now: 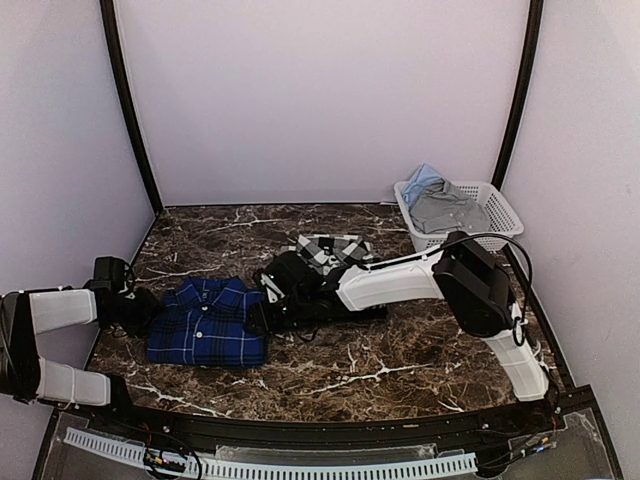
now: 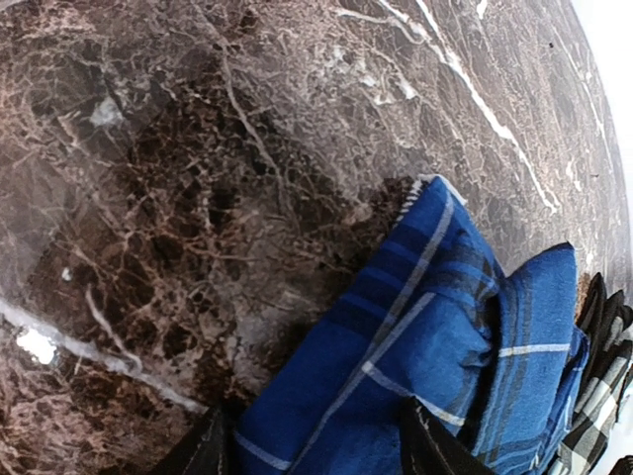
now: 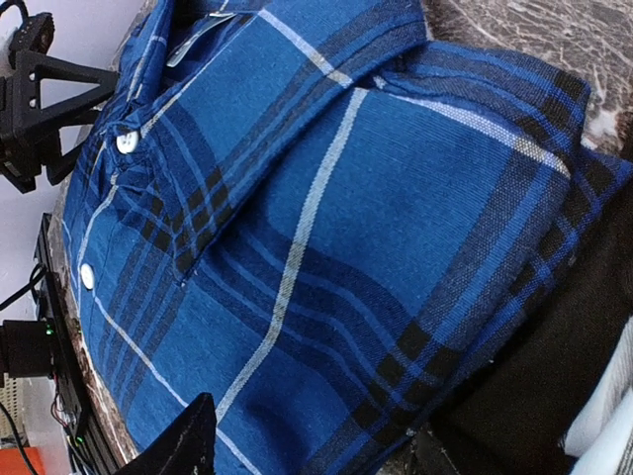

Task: Fold and stack the long sleeve shirts
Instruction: Pick up the square-folded shirt from the center of the board, then place the square-folded shirt on the square-folded shirt.

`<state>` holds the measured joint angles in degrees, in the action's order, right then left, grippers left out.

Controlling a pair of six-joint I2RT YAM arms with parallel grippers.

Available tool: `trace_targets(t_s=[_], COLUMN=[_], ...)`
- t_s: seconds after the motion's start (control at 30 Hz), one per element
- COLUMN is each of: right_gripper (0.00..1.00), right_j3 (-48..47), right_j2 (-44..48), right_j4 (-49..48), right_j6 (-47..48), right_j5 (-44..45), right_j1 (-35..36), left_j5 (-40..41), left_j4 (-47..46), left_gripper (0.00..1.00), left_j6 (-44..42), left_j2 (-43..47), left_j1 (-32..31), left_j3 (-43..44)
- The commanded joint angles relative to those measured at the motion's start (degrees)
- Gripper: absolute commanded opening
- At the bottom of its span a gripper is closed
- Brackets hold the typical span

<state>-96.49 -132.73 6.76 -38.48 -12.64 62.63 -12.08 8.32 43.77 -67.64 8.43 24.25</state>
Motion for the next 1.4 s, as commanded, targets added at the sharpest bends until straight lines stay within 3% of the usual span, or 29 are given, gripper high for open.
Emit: trace_targets(t_s=[0.0, 0.1, 0.27, 0.37, 0.47, 0.83, 1.0, 1.37], right_gripper=[0.6, 0.56, 0.4, 0.21, 0.01, 0.0, 0.0, 0.0], right_j3=[-2.76, -4.67, -9.6, -14.25, -18.59, -26.26, -27.44, -22.54], right_j2=[-4.11, -5.58, -8.01, -9.52, -10.41, -6.63, -3.7, 6.08], right_j4=[1.15, 1.75, 3.99, 7.0, 10.11, 16.48, 18.67, 21.14], right_j6=[-0.72, -0.68, 0.54, 2.28, 4.02, 10.12, 12.11, 15.2], right_j5=[-0.31, -0.77, -0.46, 0.44, 1.63, 4.86, 6.48, 10.24], right_j1=[0.8, 0.89, 0.83, 0.83, 0.78, 0.17, -0.26, -3.67], left_j5=[-2.29, -3.56, -6.28, -7.59, -7.94, -9.72, -8.64, -7.9], left_j4=[0.14, -0.75, -2.1, -1.18, 1.6, 9.65, 10.82, 8.78], left_gripper=[0.55, 0.49, 0.23, 0.07, 0.0, 0.0, 0.0, 0.0], left_j6=[1.26, 1.77, 3.42, 3.91, 3.88, -0.3, -0.67, 2.29], left_j2=[-0.11, -0.13, 0.02, 1.41, 4.45, 11.89, 12.78, 10.56], left_j1=[0.15, 0.13, 0.08, -0.05, -0.11, -1.62, -6.2, -13.83], left_j3=[-3.67, -4.88, -6.04, -5.36, -3.35, 6.53, 11.25, 21.16])
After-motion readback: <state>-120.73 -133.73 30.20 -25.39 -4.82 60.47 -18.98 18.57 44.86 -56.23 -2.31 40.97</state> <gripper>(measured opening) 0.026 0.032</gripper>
